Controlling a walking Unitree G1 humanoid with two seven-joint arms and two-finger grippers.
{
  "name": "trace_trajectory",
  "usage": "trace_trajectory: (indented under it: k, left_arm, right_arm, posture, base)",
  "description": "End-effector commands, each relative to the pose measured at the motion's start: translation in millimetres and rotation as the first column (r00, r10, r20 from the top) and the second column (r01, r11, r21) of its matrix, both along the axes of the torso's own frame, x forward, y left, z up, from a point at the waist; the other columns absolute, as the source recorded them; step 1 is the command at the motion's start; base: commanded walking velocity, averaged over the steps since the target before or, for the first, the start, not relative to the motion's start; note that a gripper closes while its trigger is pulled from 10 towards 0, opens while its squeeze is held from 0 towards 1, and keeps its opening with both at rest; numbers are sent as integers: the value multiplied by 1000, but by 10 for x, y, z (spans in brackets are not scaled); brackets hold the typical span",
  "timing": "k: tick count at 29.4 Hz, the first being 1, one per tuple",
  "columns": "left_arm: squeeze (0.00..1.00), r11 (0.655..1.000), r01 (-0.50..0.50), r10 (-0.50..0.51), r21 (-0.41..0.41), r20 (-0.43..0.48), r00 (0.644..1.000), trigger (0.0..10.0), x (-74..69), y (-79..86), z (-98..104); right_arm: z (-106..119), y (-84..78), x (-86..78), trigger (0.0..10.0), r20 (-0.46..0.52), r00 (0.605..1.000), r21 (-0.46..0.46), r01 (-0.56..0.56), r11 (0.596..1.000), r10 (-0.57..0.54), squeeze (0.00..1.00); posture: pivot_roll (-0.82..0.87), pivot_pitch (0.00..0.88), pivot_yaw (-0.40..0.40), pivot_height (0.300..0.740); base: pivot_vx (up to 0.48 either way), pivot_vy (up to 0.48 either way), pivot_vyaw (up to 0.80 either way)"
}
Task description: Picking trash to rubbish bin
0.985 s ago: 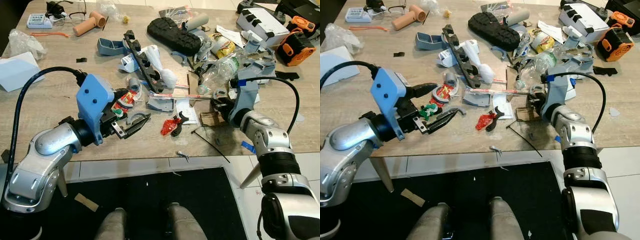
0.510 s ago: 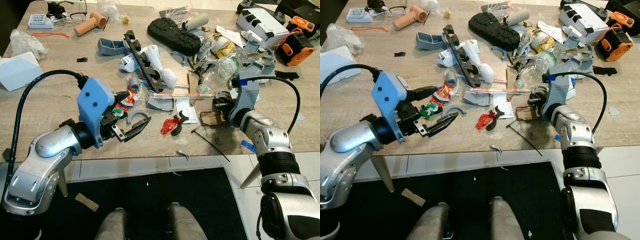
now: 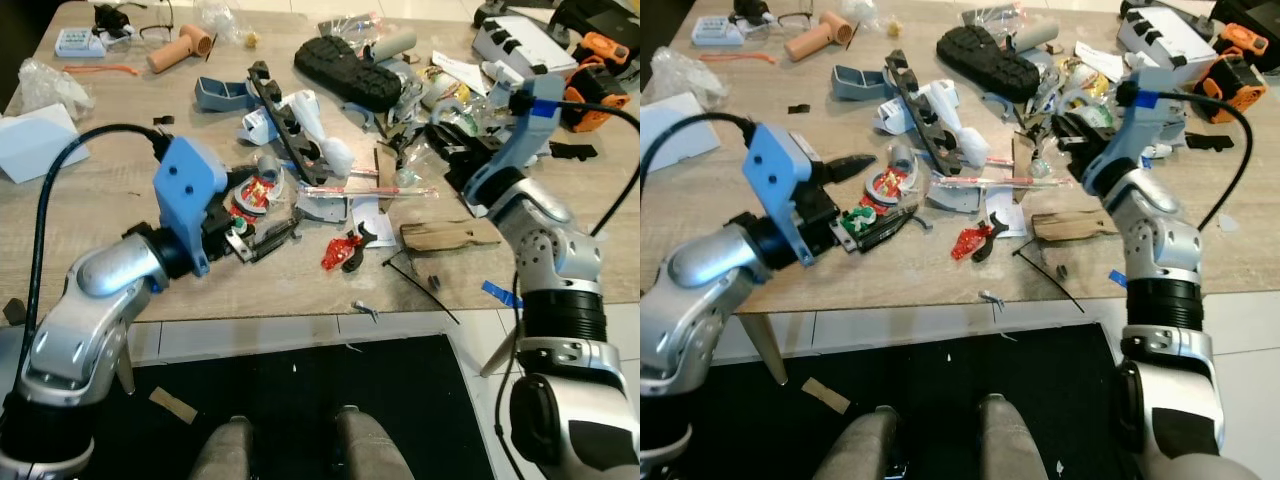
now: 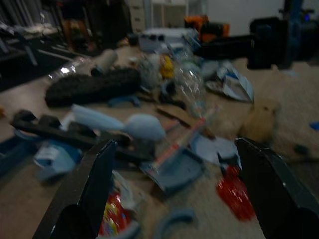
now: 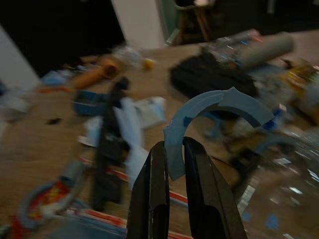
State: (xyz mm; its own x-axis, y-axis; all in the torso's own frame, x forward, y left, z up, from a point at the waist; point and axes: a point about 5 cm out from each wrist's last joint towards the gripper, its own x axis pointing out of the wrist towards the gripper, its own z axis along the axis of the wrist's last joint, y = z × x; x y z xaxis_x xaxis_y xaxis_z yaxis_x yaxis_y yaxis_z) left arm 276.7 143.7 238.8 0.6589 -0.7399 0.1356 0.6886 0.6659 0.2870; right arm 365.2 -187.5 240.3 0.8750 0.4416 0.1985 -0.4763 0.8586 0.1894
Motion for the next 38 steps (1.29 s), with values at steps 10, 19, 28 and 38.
trace_trajectory:
  k: [10, 19, 28, 38]
  left_arm:
    - [0, 990, -75, 74, -123, -5, 997, 10000, 234, 110, -20]
    - [0, 970, -218, 217, -111, -18, 976, 10000, 657, 214, -126]
    - [0, 928, -358, 351, -98, -87, 932, 10000, 674, 231, -601]
    - [0, 889, -413, 392, -197, -141, 909, 10000, 403, 18, -921]
  right_arm:
    - [-184, 191, -47, 0, -39, 992, 11, -117, 993, 117, 0]
    - [-117, 380, -43, 10000, 23, 990, -62, -138, 988, 140, 0]
    - [-476, 503, -245, 10000, 9, 1000, -51, -12, 999, 13, 0]
    - [-622, 361, -310, 10000, 40, 999, -148, 4, 989, 2, 0]
  posture:
    - [-61, 2, -53, 740]
    - [-83, 0, -18, 740]
    - [-80, 0, -26, 740]
    - [-34, 0, -46, 740]
  base:
    - [0, 0, 0]
    - [0, 0, 0]
    - [0, 0, 0]
    - [0, 0, 0]
